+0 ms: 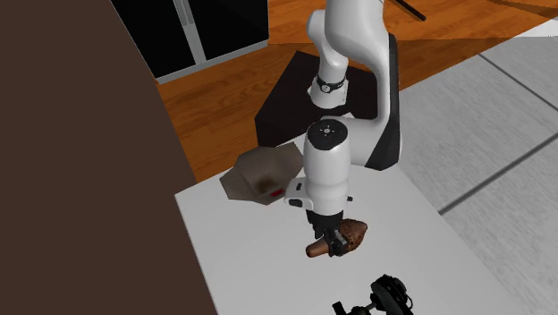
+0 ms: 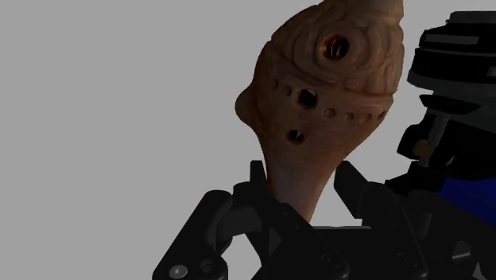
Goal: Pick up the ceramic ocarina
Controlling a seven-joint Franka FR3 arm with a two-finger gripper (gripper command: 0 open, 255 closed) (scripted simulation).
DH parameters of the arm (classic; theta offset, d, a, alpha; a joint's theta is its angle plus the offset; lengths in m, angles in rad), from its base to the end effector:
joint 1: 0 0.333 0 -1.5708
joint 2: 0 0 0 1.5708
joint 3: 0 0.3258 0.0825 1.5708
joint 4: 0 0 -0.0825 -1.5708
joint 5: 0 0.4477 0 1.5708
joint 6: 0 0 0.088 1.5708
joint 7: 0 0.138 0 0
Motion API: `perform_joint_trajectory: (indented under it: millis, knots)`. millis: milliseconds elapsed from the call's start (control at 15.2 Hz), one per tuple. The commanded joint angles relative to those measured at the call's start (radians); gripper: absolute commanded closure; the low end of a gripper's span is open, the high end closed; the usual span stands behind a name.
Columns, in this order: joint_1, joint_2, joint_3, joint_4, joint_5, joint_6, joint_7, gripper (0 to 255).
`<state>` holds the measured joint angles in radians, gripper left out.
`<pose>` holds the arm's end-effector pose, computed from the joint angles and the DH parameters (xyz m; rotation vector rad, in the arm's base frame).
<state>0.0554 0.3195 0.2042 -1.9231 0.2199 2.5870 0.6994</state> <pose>0.6896 0.1770 0.3065 -2.6466 0.8598 -0.2958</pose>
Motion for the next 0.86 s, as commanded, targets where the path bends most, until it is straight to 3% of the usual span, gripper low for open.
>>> perform_joint_trajectory:
  millis: [0, 792]
  knots:
    - [-0.001, -0.014, -0.001, 0.009, -0.002, -0.022, 0.005, 255]
    - [-0.002, -0.076, -0.006, 0.066, -0.014, -0.139, 0.031, 255]
